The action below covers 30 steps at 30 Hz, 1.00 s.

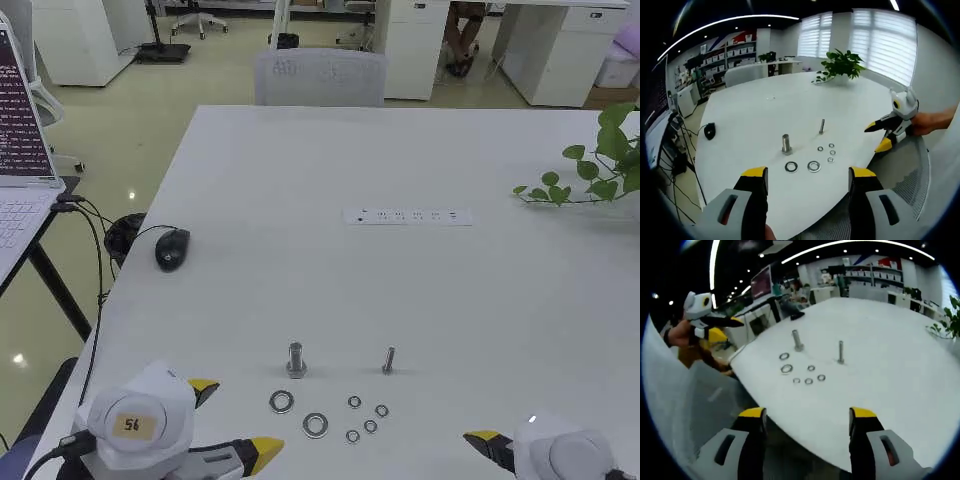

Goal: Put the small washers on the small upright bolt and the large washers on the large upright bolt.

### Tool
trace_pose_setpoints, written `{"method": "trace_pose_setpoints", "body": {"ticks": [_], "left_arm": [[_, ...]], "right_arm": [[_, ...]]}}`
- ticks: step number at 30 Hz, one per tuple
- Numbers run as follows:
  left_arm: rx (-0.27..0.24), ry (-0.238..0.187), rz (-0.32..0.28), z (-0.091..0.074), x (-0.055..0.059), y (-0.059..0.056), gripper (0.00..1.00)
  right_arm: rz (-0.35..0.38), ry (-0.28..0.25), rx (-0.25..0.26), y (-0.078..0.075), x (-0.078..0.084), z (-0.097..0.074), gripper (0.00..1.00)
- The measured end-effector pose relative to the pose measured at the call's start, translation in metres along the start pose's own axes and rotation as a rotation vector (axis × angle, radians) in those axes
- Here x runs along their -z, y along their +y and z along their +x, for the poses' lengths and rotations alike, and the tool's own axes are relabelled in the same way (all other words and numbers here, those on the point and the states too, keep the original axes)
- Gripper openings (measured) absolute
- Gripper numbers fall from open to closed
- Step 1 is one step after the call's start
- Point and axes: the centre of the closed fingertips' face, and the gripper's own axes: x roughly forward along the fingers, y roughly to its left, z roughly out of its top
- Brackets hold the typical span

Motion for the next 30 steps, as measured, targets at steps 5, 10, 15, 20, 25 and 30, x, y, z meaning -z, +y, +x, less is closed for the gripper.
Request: {"method": "trace_pose_setpoints", "body": {"ticks": [5, 10, 15, 20, 25, 30], "left_arm": [[-0.002, -0.002, 0.002, -0.0004, -0.0011, 0.0000, 0.64], [-0.003, -0.002, -0.002, -0.0012, -0.0005, -0.0002, 0.64], [-0.005, 0.003, -0.001, -0.0028, 0.0017, -0.0002, 0.64], [-0.009, 0.001, -0.001, -0.0046, 0.0013, 0.0021, 0.64], [-0.014, -0.002, -0.002, -0.0049, -0.0002, 0.0037, 0.64], [-0.019, -0.005, -0.010, -0.0058, -0.0004, 0.0053, 0.64]], "right_arm": [[0.001, 0.010, -0.004, 0.0013, 0.0037, -0.0017, 0.68], [0.001, 0.016, -0.004, 0.0006, 0.0048, -0.0036, 0.68], [-0.001, 0.017, -0.002, -0.0006, 0.0023, -0.0044, 0.68], [-0.008, 0.020, -0.005, -0.0012, 0.0009, -0.0035, 0.68], [-0.016, 0.026, -0.005, 0.0000, 0.0010, -0.0021, 0.68], [-0.003, 0.024, -0.006, 0.0004, 0.0022, -0.0002, 0.68]]}}
